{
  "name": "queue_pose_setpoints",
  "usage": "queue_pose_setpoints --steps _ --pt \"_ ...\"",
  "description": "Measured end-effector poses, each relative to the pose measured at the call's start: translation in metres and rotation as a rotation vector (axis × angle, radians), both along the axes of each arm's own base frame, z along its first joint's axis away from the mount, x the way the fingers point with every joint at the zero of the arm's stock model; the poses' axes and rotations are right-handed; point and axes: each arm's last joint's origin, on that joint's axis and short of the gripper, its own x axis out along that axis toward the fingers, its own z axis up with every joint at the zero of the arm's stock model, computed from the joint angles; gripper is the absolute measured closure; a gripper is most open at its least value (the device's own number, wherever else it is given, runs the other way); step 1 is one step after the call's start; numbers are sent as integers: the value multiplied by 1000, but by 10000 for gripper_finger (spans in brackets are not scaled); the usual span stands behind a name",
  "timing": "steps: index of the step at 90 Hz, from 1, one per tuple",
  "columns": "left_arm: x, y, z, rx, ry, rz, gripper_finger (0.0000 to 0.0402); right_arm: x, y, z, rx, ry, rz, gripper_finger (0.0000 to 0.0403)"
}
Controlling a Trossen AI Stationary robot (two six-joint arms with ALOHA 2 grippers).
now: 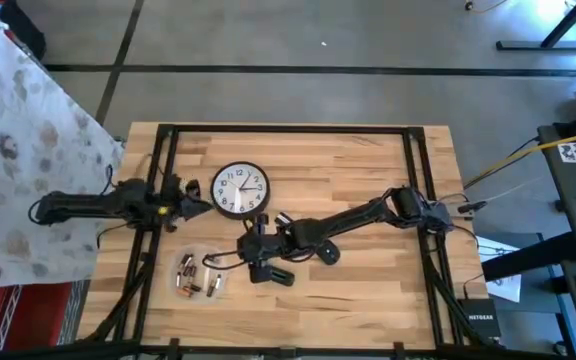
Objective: Insert battery
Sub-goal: Insert the silver battery into the remote control
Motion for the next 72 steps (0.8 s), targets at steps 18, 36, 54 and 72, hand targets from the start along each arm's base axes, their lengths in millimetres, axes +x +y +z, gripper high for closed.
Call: queue_pose_setpoints --steps 18,36,54,72 --pt "1 -3 -3 -26 74 -99 402 11 1 11 95 -149 57 176" --pt "-12 0 2 61 708 4 402 12 5 12 173 -142 143 176" --pt "-2 -4 32 57 878 -96 401 9 4 9 147 -116 107 176" --pt "23 -15 33 100 1131 -241 366 -3 7 -4 100 37 67 176"
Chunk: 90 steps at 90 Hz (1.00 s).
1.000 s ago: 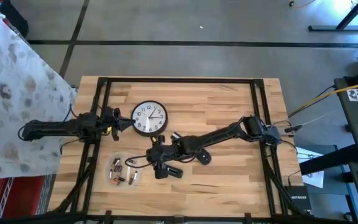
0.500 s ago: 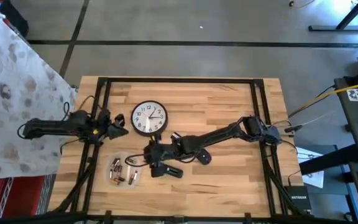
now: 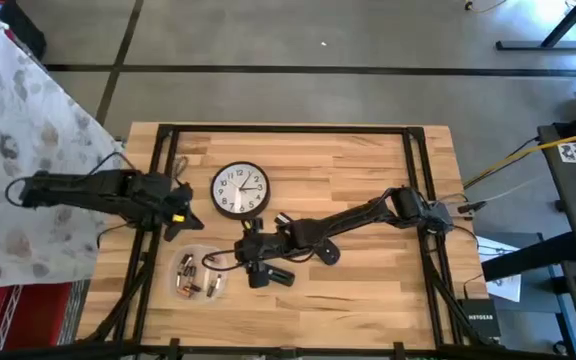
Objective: Insert battery
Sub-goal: Insert the silver battery into the remote control
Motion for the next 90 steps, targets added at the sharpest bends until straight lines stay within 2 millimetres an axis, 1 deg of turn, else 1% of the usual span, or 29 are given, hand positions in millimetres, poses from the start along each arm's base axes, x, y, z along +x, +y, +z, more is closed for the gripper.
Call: queue_pose_setpoints --steps 10,18,26,36,47,57,67,74,81,90 --pt "15 -10 -11 76 149 -135 327 -10 6 -6 -54 92 -48 176" --pt "24 -18 -18 155 198 -270 296 -16 11 -9 -85 124 -92 176" --pt "30 -25 -28 249 250 -355 268 -20 18 -10 -118 130 -97 176" --pt "37 -32 -39 290 311 -372 240 -23 28 -9 -126 121 -89 176" --pt "44 -36 -53 329 421 -289 226 -27 39 -9 -153 111 -100 176" --pt "51 -38 -64 316 492 -244 233 -35 47 -11 -189 134 -128 176" --pt "62 -40 -72 254 502 -124 261 -44 55 -13 -227 161 -184 176" --pt "72 -40 -75 186 470 -13 288 -50 59 -14 -255 174 -210 176" --pt "80 -38 -74 139 419 50 315 -54 62 -15 -266 179 -223 176" --pt "90 -34 -70 121 322 122 343 -57 64 -12 -262 187 -233 176"
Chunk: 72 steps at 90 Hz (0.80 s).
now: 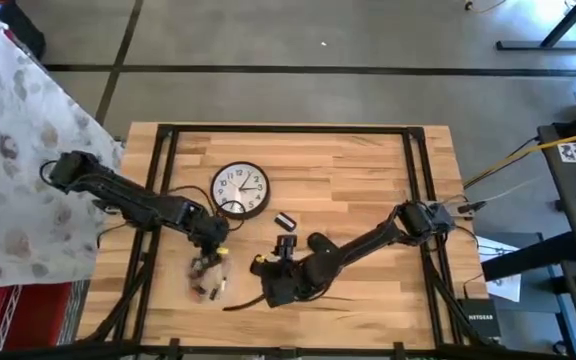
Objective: Insert battery
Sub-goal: Insert the silver battery into the remote control
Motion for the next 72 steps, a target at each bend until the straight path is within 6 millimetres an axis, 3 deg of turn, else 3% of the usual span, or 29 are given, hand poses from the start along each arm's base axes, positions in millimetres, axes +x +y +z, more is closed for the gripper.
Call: queue_pose_setpoints --steps 14,32,52,72 --pt "10 13 4 40 -92 98 365 -3 -1 9 -6 -14 -20 176" --pt "7 19 2 61 -51 90 353 0 -5 27 17 -100 -24 176" --pt "-2 15 -2 94 40 91 360 42 -25 34 303 -295 130 176" --pt "-9 15 -4 104 109 158 359 66 -51 22 369 -397 91 181"
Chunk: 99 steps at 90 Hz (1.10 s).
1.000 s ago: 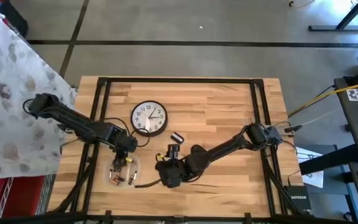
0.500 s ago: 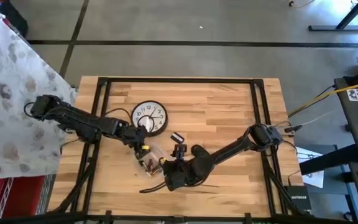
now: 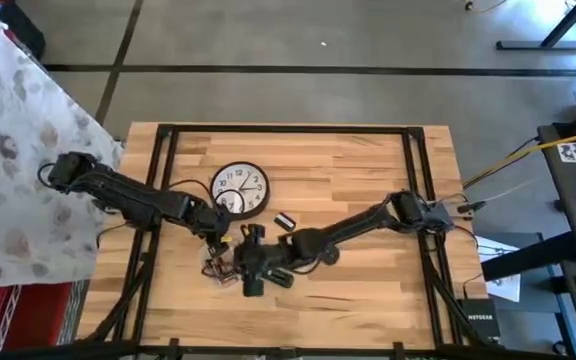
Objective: Insert battery
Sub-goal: Insert the silver battery into the remote control
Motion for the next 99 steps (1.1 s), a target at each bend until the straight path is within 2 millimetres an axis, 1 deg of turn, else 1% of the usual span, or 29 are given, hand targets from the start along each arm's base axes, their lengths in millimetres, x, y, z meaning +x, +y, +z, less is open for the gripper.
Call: queue_pose_setpoints --steps 13,20,33,38,43,48,57,73,88,99 --pt "-2 0 -1 -4 20 27 354 0 -13 -13 23 84 -61 201" --pt "-2 0 -1 -18 18 72 350 0 -18 -14 41 104 -78 213" --pt "-1 0 -1 -31 10 105 349 0 -21 -14 48 122 -59 231" --pt "-1 0 -1 -33 5 105 349 2 -21 -19 58 124 -46 235" --pt "-1 0 -1 -33 4 102 349 3 -22 -23 66 132 -38 238" --pt "-1 0 -1 -31 4 97 349 5 -22 -34 66 149 -35 240" --pt "-2 -1 -1 -30 16 95 349 9 -25 -48 55 157 -61 240" --pt "-2 -3 -1 -31 17 101 349 13 -41 -56 67 172 -141 240" --pt "2 -7 0 -46 -33 91 349 13 -54 -59 88 210 -110 240" --pt "3 -6 3 -17 -63 77 349 12 -57 -60 69 234 -87 240"
